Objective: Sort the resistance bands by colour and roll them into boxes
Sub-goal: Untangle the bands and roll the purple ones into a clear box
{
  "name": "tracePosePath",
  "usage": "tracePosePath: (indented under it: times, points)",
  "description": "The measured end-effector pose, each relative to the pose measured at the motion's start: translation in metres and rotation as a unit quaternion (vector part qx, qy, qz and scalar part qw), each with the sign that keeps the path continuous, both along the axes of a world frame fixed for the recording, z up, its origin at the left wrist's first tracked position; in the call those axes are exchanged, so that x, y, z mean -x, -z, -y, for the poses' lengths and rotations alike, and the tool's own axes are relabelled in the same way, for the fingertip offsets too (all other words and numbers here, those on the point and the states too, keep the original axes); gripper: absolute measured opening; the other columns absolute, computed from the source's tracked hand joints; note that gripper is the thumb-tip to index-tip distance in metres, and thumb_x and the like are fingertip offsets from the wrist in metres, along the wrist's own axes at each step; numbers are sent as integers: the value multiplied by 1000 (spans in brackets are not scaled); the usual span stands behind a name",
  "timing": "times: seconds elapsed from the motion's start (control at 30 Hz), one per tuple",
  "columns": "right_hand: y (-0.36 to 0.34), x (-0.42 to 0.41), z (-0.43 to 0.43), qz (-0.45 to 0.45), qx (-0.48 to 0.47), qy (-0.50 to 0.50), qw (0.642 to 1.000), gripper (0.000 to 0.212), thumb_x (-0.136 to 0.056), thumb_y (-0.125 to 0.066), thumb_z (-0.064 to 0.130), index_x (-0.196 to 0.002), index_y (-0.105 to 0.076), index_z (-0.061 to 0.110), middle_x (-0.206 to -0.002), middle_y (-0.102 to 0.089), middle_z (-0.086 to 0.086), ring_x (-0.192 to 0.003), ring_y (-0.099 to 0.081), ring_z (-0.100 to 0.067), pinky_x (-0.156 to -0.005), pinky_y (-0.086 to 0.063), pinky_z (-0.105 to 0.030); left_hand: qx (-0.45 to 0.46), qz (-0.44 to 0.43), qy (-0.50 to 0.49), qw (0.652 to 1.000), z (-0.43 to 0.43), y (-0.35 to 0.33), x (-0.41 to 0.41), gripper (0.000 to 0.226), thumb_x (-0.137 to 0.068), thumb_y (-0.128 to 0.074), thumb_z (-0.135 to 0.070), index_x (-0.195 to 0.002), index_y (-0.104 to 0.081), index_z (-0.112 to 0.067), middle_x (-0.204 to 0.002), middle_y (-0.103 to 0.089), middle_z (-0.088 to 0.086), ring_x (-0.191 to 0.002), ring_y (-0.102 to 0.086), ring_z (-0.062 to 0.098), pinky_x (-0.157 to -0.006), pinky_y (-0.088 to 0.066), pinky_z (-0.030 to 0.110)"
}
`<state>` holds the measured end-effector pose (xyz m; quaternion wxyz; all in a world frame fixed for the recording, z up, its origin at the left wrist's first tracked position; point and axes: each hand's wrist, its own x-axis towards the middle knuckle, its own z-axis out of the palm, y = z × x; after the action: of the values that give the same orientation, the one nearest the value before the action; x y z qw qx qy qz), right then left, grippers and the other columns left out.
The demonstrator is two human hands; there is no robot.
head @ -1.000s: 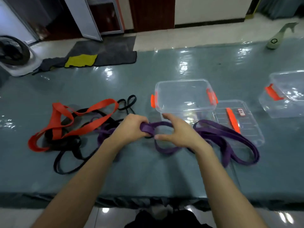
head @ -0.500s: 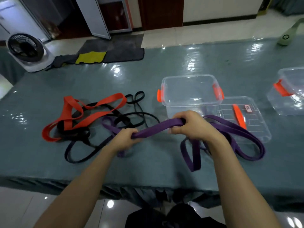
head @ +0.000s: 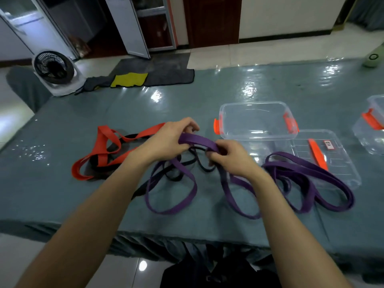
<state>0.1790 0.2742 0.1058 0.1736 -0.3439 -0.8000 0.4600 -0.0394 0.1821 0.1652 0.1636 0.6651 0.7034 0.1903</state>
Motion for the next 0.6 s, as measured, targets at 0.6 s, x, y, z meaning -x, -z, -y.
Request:
tracePosePath:
  times: [0.6]
  points:
    - [-105, 2, -10, -49, -84, 0, 995, 34, -84, -88, 52, -89, -71, 23, -72, -64, -8, -63, -53, -13, -64, -43, -34, -46, -26, 20, 998, -24, -80, 18, 23, -83, -95, -26, -88, -75, -16, -71, -65, -3, -66, -56, 13, -67, -42, 31]
